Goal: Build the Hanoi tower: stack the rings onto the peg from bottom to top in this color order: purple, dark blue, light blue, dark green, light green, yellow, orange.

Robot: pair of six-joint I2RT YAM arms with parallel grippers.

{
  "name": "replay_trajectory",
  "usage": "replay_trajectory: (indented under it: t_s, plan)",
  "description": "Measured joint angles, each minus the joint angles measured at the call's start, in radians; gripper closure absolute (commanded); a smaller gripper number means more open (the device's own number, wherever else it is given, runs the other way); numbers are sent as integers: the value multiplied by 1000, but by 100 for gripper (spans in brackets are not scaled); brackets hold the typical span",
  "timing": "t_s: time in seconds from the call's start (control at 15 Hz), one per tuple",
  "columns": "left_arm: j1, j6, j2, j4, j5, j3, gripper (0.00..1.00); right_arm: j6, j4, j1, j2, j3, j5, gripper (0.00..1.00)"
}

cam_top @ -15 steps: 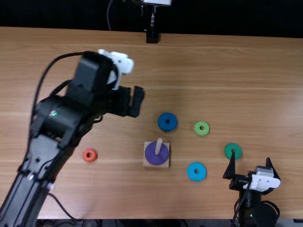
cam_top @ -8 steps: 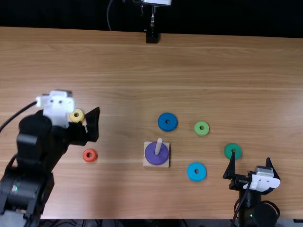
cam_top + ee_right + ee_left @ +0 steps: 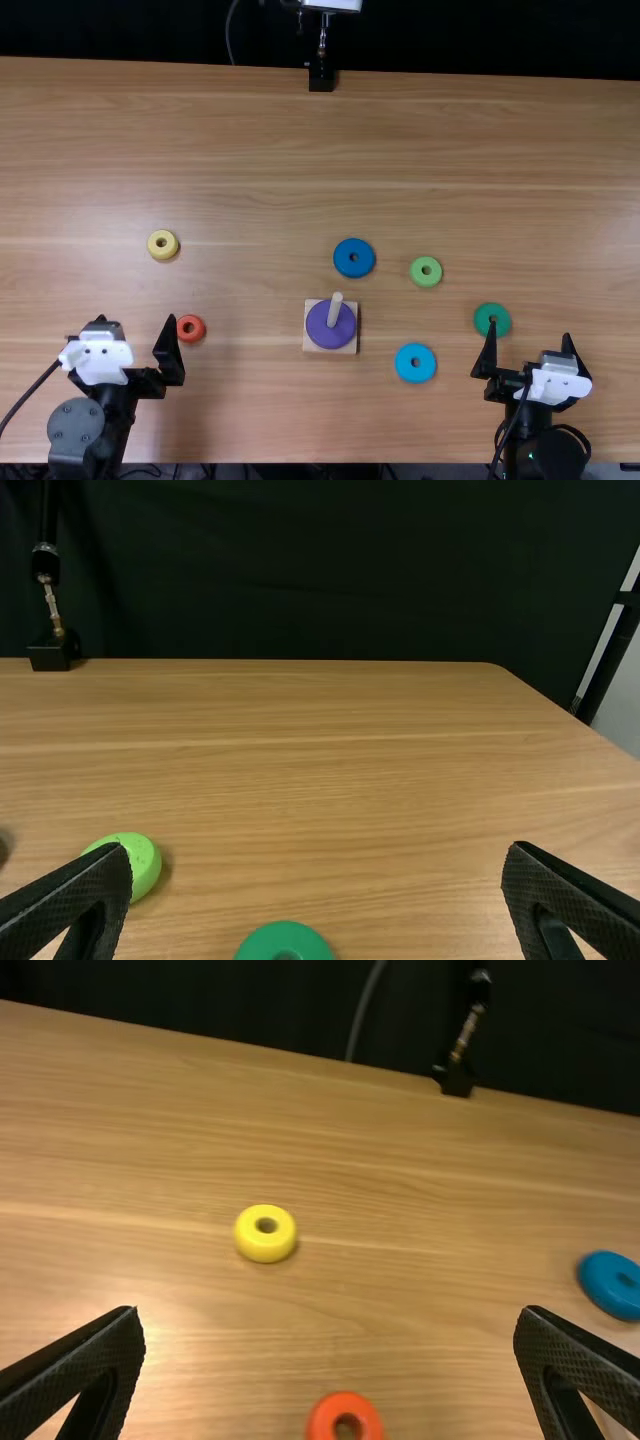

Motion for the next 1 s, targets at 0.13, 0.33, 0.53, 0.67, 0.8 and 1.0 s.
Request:
replay_trajectory:
  t_s: [0.13, 0.33, 0.53, 0.67, 0.8, 1.0]
  plan:
    - [6, 1, -92, 5, -11, -77, 0, 0, 0, 0, 0, 0, 0, 0]
    - [6, 0, -191, 14, -17, -131, 0, 0, 0, 0, 0, 0, -1, 0]
    - [12, 1, -225, 27, -10, -138, 0, 0, 0, 0, 0, 0, 0, 0]
    - [31, 1, -225, 28, 11, -138, 0, 0, 0, 0, 0, 0, 0, 0]
    - [39, 15, -225, 28, 23, -138, 0, 0, 0, 0, 0, 0, 0, 0]
    - [39, 85, -225, 29, 31, -138, 0, 0, 0, 0, 0, 0, 0, 0]
